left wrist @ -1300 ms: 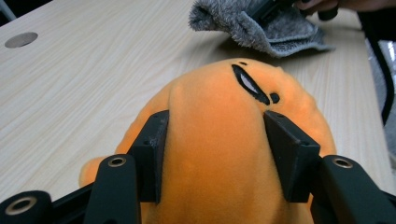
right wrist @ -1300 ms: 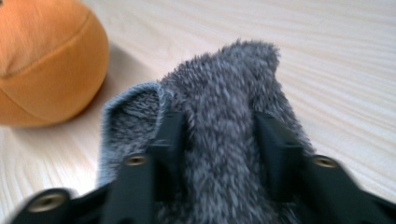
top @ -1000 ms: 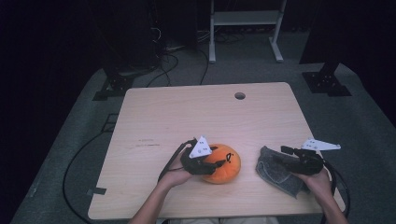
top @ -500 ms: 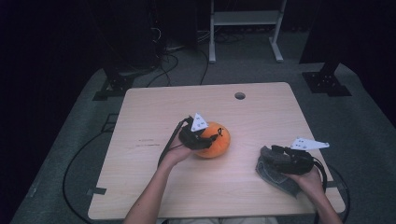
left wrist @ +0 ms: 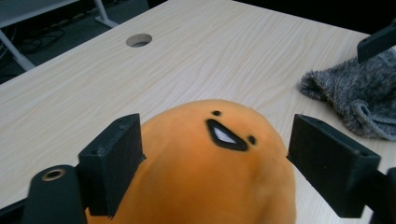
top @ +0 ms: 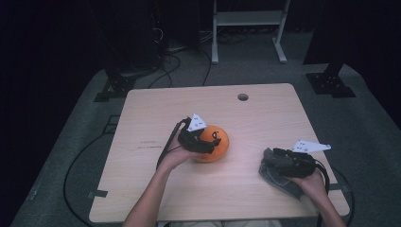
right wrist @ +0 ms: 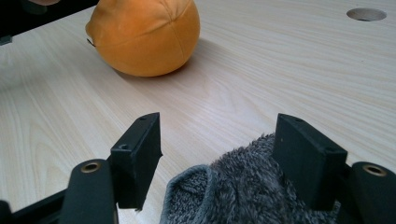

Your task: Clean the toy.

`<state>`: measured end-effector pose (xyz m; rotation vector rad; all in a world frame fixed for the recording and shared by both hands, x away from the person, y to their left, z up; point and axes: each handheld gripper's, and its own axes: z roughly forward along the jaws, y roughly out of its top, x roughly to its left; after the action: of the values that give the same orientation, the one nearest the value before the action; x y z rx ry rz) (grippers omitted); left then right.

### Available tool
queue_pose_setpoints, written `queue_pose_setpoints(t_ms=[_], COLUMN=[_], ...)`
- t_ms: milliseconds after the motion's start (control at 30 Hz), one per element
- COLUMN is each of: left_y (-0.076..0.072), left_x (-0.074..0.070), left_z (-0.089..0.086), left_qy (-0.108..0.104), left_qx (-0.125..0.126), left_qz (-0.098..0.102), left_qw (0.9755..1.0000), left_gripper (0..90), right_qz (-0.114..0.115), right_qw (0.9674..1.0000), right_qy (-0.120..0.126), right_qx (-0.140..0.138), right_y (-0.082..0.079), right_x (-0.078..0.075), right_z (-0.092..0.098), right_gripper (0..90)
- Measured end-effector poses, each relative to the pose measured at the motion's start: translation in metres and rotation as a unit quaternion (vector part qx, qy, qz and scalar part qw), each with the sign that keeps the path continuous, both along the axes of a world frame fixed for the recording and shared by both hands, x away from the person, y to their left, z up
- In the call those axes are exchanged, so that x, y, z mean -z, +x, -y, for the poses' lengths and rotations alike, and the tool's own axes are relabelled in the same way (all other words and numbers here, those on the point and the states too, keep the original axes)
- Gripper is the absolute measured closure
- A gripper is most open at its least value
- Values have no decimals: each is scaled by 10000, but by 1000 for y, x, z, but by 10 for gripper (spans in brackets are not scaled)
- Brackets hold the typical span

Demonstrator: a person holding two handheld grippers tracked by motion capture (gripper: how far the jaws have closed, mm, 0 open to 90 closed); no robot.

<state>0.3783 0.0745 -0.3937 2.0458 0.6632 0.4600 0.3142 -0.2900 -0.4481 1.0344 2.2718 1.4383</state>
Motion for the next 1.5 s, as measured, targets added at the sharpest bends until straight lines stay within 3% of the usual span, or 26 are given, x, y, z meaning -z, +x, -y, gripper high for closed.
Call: queue_pose_setpoints(t_ms=[200, 400, 467, 867, 1500], left_y=[-9, -20, -25, -44, -61], left_x=[-4, -2, 1, 5, 25], left_z=[-16, -30, -35, -58, -85], left_qy=[-106, -81, -26, -142, -106], left_qx=[-105, -200, -314, -440, -693], left_qz=[60, 106, 248, 179, -1], left_qw=[9999, 9997, 9992, 9988, 9975], left_gripper=[148, 139, 140, 135, 119], right_qz=[-16, -15, -1, -29, -18], right_qw=[10000, 10000, 10000, 10000, 10000], right_qy=[2, -1, -9, -25, -34], right_qx=[17, 13, 9, 21, 54], right_y=[0, 0, 0, 0, -1], right_x=[0, 0, 0, 0, -1], right_z=[0, -2, -2, -2, -1], right_gripper=[307, 304, 303, 299, 295])
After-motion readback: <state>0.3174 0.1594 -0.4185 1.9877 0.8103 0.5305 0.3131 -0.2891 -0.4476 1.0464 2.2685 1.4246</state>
